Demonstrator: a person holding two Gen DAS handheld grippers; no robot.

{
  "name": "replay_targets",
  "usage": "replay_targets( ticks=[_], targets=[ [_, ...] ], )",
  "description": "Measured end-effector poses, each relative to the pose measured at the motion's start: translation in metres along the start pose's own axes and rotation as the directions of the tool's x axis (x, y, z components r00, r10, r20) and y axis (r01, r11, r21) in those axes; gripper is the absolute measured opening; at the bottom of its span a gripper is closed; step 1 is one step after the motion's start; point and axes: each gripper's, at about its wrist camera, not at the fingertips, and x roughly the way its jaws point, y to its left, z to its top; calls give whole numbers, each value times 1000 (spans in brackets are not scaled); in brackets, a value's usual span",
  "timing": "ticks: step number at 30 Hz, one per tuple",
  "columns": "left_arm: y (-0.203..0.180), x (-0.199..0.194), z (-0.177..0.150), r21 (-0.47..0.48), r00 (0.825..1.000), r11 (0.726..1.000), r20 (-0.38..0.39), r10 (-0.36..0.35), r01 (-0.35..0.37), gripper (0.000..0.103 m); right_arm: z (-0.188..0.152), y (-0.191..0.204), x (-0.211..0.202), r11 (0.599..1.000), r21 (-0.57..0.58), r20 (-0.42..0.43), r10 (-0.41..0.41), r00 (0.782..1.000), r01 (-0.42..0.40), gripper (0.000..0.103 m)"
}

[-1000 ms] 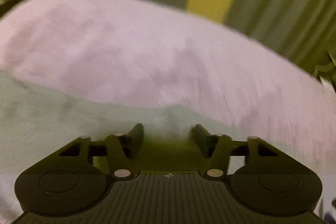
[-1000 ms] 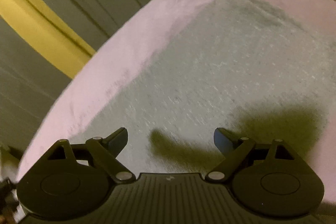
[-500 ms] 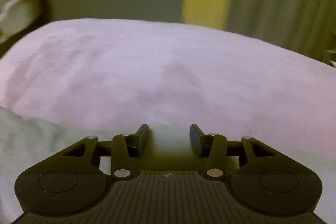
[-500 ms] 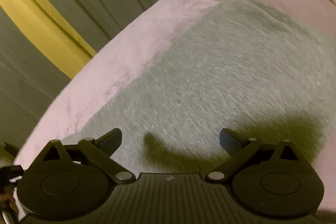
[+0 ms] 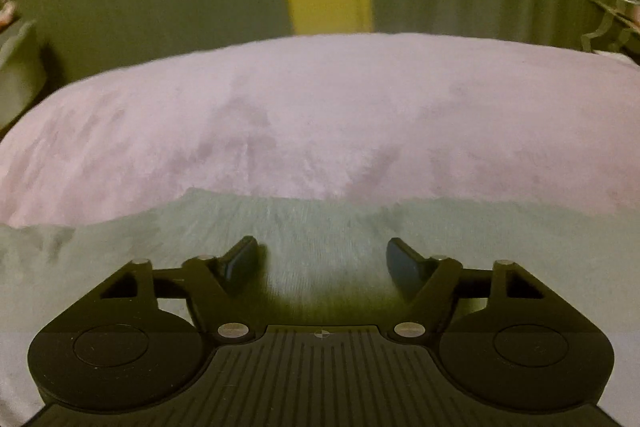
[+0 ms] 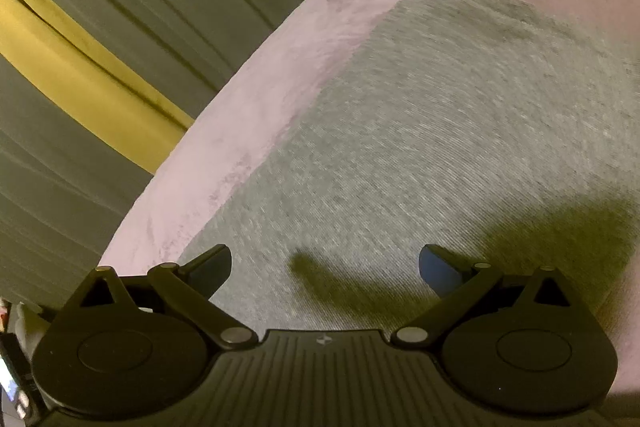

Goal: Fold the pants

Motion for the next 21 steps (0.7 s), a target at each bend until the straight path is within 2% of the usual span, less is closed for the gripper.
replay_targets(
  ticks=[3,4,5,6,7,8,9,11,12,13,14,16,19,20,21],
  targets=[
    [10,-18,-19,-44,996,996,9,-83,84,89,1,0,2,1000,-2,-6,2,1000,-2,100],
    [14,-17,-26,-60,995,994,-9,-95,94,88,1,0,2,1000,-1,-8,3,1000,-3,100],
    [16,-10,-31,-70,998,996,-34,-62,59,87,2,0,3,1000,-1,-9,4,1000,-4,100],
    [20,2,-36,-70,997,997,-78,18,-24,83,2,-1,3,1000,0,-11,4,1000,-4,100],
    [26,8,-39,-72,992,993,-92,82,-89,89,2,-1,3,1000,0,-11,5,1000,-5,100],
    [33,9,-40,-100,992,989,-68,103,-109,90,2,0,3,1000,-2,-11,5,1000,-5,100],
    [39,7,-37,-121,984,977,-61,167,-173,89,2,0,3,1000,-5,-13,4,1000,-4,100],
    [46,-1,-31,-111,929,922,-42,367,-370,88,2,0,2,1000,-9,-14,5,1000,-5,100],
    [53,-4,-30,-103,891,886,-37,452,-453,87,2,-1,2,1000,-10,-14,5,1000,-5,100],
    [61,-7,-29,-95,856,851,-60,513,-517,88,1,0,2,1000,-13,-13,4,1000,-4,100],
    [71,-10,-30,-101,837,832,-87,540,-546,88,1,1,2,1000,-20,-14,1,1000,-1,100],
    [92,-18,-36,-176,836,817,-127,534,-549,91,0,4,2,999,-40,-17,-11,1000,11,100],
    [124,-29,-54,-327,839,773,-195,508,-544,91,-1,15,2,995,-84,-15,-47,999,45,100],
    [132,-31,-59,-361,846,766,-212,489,-533,91,-3,22,-2,993,-104,7,-50,999,50,100],
    [138,-30,-63,-399,863,765,-227,451,-505,91,-6,31,-6,991,-128,40,-18,999,23,100]
  ],
)
